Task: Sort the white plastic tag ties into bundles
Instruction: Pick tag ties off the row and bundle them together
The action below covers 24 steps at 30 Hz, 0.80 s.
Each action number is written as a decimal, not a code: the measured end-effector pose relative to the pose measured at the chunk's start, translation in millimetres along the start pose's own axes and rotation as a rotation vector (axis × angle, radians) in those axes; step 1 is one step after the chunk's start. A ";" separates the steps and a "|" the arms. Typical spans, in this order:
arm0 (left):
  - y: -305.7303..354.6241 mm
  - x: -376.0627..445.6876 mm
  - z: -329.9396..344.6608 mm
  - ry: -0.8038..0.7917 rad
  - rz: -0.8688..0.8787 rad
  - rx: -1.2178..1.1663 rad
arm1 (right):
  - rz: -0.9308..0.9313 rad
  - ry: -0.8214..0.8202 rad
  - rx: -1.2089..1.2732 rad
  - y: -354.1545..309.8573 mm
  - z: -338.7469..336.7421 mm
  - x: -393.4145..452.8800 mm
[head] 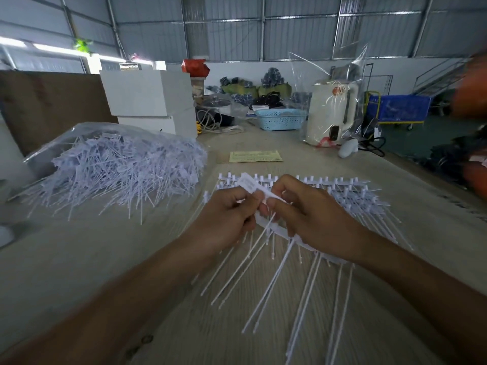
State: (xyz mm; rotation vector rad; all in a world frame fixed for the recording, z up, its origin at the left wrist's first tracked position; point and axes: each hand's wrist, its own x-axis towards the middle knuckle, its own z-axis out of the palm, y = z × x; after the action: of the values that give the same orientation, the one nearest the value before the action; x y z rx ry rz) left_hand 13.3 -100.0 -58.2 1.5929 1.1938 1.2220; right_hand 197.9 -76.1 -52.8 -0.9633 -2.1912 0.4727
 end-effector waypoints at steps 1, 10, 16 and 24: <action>-1.1 0.7 -1.9 0.016 0.103 0.118 | 0.032 -0.047 0.081 -0.8 -2.1 0.3; -5.2 5.7 -7.2 -0.026 0.237 0.262 | 0.122 -0.189 0.316 -3.2 -17.6 -0.1; 2.7 1.5 1.0 -0.023 -0.004 -0.019 | 0.065 -0.163 0.307 -4.0 -15.9 1.3; 5.0 -1.9 2.0 0.025 0.079 0.079 | 0.034 -0.232 0.342 4.4 -27.7 1.0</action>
State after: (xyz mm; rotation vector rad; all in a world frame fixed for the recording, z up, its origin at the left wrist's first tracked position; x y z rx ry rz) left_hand 16.2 -103.1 -54.4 1.7016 1.2181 1.2623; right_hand 219.4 -71.0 -35.5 -0.7906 -2.1977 0.9817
